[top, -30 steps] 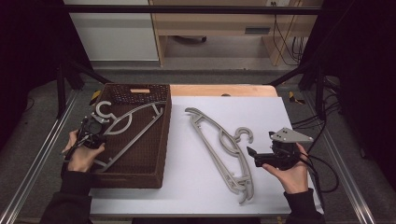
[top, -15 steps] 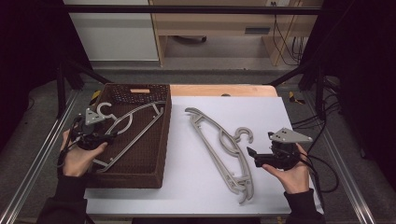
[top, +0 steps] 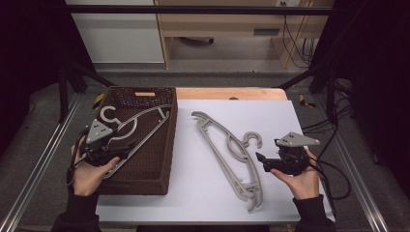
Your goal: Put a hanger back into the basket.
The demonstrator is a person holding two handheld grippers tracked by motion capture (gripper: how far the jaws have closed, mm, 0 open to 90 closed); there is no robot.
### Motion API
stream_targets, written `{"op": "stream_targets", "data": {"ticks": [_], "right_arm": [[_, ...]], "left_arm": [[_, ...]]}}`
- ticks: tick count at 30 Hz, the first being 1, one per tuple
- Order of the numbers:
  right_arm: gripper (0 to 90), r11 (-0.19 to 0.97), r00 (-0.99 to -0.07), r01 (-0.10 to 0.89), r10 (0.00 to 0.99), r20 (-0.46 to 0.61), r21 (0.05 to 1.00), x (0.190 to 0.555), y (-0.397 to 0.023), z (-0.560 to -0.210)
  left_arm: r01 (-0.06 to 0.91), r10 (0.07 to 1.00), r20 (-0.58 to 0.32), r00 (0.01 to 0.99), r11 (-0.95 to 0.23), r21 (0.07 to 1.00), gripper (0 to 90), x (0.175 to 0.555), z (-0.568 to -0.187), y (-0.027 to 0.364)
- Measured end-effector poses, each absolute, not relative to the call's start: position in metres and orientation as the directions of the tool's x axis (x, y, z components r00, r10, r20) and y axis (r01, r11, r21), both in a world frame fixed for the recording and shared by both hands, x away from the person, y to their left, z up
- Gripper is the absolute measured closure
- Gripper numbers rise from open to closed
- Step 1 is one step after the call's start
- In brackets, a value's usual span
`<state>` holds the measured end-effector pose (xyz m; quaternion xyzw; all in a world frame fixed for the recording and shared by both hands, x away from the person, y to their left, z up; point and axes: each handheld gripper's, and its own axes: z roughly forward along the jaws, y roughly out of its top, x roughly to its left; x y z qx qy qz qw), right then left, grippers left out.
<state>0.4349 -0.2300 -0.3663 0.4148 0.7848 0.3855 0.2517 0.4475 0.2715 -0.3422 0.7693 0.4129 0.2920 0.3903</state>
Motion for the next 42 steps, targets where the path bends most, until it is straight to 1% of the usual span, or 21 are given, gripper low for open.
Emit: {"op": "stream_targets", "data": {"ticks": [2,11,16,18,22,32,37,42], "right_arm": [[22.9,0.364,-0.528,0.464,0.846,-0.078,0.808,0.437,-0.230,-0.367],[26.7,0.377,-0.519,0.530,0.853,-0.062,0.760,0.446,-0.220,-0.377],[27.8,0.369,-0.510,0.565,0.859,-0.039,0.738,0.451,-0.215,-0.383],[28.2,0.376,-0.506,0.578,0.861,-0.044,0.725,0.453,-0.213,-0.386],[28.9,0.384,-0.512,0.581,0.858,-0.044,0.718,0.455,-0.211,-0.388],[32.6,0.375,-0.505,0.625,0.863,-0.012,0.685,0.462,-0.203,-0.397],[34.9,0.382,-0.500,0.642,0.866,-0.014,0.665,0.468,-0.200,-0.403],[35.7,0.381,-0.494,0.665,0.869,-0.004,0.643,0.472,-0.200,-0.407]], "left_arm": [[0.402,0.858,0.120,0.500,-0.353,0.845,28.4,0.447,-0.342,0.268],[0.381,0.832,0.141,0.537,-0.389,0.839,27.4,0.446,-0.341,0.253],[0.379,0.829,0.134,0.543,-0.385,0.842,27.3,0.444,-0.341,0.250],[0.376,0.824,0.144,0.547,-0.396,0.838,27.2,0.442,-0.341,0.248],[0.369,0.818,0.148,0.556,-0.403,0.838,27.1,0.441,-0.341,0.247],[0.382,0.815,0.138,0.563,-0.405,0.831,27.0,0.444,-0.347,0.251],[0.393,0.813,0.143,0.564,-0.417,0.820,27.0,0.446,-0.351,0.252],[0.408,0.815,0.127,0.565,-0.410,0.816,27.1,0.451,-0.357,0.252]]}}
